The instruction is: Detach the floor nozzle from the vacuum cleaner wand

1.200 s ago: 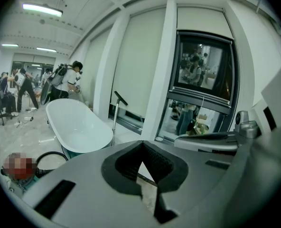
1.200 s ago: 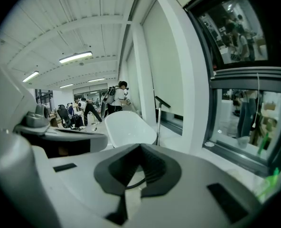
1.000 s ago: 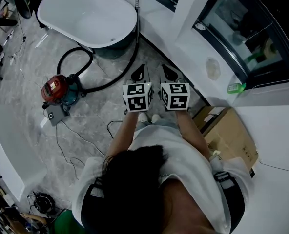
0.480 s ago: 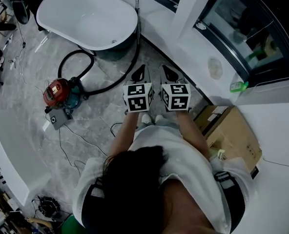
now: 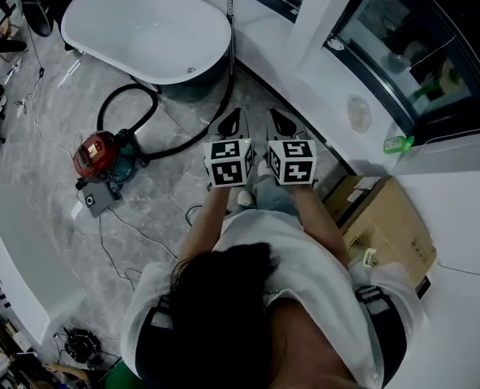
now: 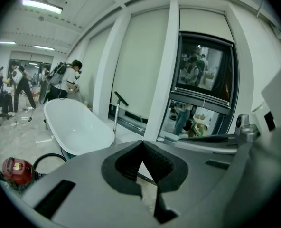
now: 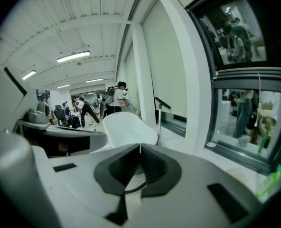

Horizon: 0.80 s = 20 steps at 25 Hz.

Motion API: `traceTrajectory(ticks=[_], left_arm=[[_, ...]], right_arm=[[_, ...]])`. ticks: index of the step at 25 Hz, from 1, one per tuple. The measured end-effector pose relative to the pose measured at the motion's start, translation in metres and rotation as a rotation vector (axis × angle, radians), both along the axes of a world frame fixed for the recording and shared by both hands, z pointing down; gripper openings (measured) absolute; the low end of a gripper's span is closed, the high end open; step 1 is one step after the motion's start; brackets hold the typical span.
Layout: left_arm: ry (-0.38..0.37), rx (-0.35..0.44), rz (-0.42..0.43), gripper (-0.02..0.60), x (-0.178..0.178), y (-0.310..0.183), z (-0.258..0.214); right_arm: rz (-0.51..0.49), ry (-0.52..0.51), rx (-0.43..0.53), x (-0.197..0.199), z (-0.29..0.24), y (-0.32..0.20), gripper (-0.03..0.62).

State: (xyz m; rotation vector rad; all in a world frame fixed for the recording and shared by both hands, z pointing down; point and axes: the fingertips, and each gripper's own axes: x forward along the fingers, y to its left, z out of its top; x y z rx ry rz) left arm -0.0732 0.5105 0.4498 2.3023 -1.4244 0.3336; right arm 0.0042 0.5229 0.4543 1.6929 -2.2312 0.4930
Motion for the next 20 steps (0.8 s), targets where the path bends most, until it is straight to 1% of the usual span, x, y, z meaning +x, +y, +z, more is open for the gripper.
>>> traceTrajectory(ticks=[9,20], left_arm=[[-0.005,0.0,-0.003,0.003,0.006,-0.014,0.004],[-0.008,-0.014,-0.028,0.005,0.019,-0.065,0.007]], right_arm=[[-0.016,0.005,-0.002,0.004,0.006,-0.018,0.015],[-0.054,-0.001,-0.017,0.012,0.009,-0.073,0.015]])
